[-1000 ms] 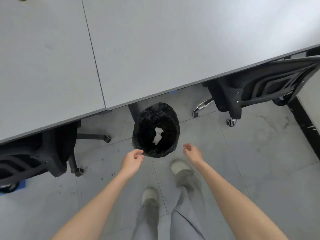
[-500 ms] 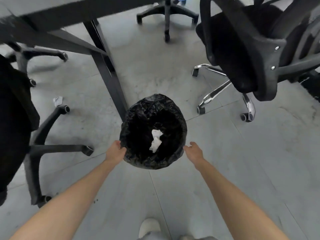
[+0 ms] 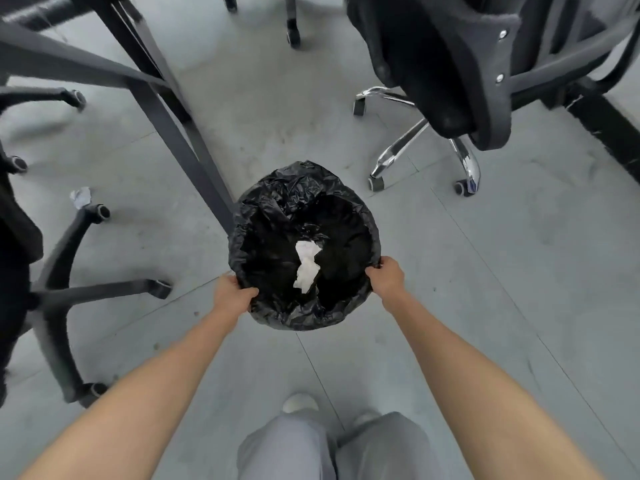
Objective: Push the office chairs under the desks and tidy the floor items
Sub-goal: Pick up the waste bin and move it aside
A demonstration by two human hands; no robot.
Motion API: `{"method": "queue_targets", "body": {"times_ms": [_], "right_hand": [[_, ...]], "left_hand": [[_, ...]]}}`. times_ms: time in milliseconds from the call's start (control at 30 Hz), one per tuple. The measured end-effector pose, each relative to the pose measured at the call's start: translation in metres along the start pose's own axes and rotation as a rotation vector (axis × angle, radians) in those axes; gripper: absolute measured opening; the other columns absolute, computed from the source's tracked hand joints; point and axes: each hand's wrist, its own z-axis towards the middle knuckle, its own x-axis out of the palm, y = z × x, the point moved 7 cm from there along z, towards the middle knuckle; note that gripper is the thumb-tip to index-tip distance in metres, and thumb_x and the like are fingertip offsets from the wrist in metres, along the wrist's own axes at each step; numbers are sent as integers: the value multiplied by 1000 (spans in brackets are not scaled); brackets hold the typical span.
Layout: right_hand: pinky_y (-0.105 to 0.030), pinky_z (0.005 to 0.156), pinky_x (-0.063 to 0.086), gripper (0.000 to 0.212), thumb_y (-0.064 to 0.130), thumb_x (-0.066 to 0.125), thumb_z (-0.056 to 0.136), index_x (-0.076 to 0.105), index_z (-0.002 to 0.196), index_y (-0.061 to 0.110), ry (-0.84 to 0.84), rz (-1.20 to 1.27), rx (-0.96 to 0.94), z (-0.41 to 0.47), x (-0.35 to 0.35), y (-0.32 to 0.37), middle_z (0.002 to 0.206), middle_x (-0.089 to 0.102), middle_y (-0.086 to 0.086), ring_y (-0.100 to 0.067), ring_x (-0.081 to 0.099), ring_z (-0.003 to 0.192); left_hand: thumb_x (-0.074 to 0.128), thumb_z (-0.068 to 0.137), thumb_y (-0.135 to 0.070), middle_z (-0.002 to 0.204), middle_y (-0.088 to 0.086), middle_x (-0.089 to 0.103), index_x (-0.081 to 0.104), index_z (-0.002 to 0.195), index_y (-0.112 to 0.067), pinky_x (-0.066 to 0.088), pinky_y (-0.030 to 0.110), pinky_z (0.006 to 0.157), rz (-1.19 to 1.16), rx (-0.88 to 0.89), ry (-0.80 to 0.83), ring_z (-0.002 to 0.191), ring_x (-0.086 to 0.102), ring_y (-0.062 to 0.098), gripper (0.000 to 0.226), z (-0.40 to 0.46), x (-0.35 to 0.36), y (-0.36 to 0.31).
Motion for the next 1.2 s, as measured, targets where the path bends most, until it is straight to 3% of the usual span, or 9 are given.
{"method": "queue_targets", "body": {"times_ms": [167, 300, 467, 700, 967, 1100, 1200], "right_hand": [[-32, 70, 38, 21, 8, 47, 85, 55, 103, 0, -83, 0, 107, -102, -97, -11, 92, 55, -13, -28, 50, 84], [-30, 68, 36, 13, 8, 50, 82, 57, 92, 3, -213, 71, 228, -197, -173, -26, 87, 58, -16, -30, 53, 83], [-28, 67, 34, 8, 5, 50, 81, 57, 83, 9, -408, 253, 318, -309, -246, -35, 80, 57, -11, -28, 50, 79], [-32, 59, 35, 6, 4, 54, 77, 58, 80, 8, -740, 583, 396, -456, -309, -70, 75, 60, -11, -26, 51, 72], [-38, 73, 48, 8, 8, 54, 81, 59, 87, 6, -992, 852, 489, -562, -360, -166, 87, 67, -13, -28, 60, 81], [-34, 66, 43, 7, 7, 54, 82, 57, 85, 2, -1070, 928, 526, -591, -408, -225, 84, 66, -17, -29, 57, 75], [-32, 64, 41, 8, 7, 54, 81, 57, 86, 1, -1102, 977, 551, -606, -450, -261, 83, 65, -17, -27, 55, 73]], "left_hand": [[57, 72, 3, 80, 16, 65, 59, 69, -11, 53, 49, 80, 142, 30, 72, 75, 62, 28, 14, -104, 6, -35], [60, 74, -2, 93, 14, 66, 55, 93, -2, 52, 45, 78, 235, 64, 148, 84, 63, 30, 19, -209, 8, -77], [59, 78, -6, 86, 5, 58, 51, 100, -5, 37, 29, 70, 395, 235, 219, 84, 54, 23, 24, -323, 10, -138], [61, 76, -8, 90, 7, 64, 52, 104, -5, 40, 28, 75, 593, 590, 444, 86, 59, 23, 30, -441, 36, -199], [63, 77, -8, 85, 4, 61, 51, 99, -14, 45, 35, 80, 804, 897, 720, 87, 58, 24, 26, -577, 151, -214], [62, 75, -7, 85, 11, 66, 54, 99, -10, 48, 38, 79, 908, 946, 813, 85, 61, 29, 25, -645, 238, -202], [63, 71, -8, 77, 10, 64, 54, 80, -18, 50, 42, 81, 956, 977, 871, 73, 60, 28, 17, -696, 296, -196]]}}
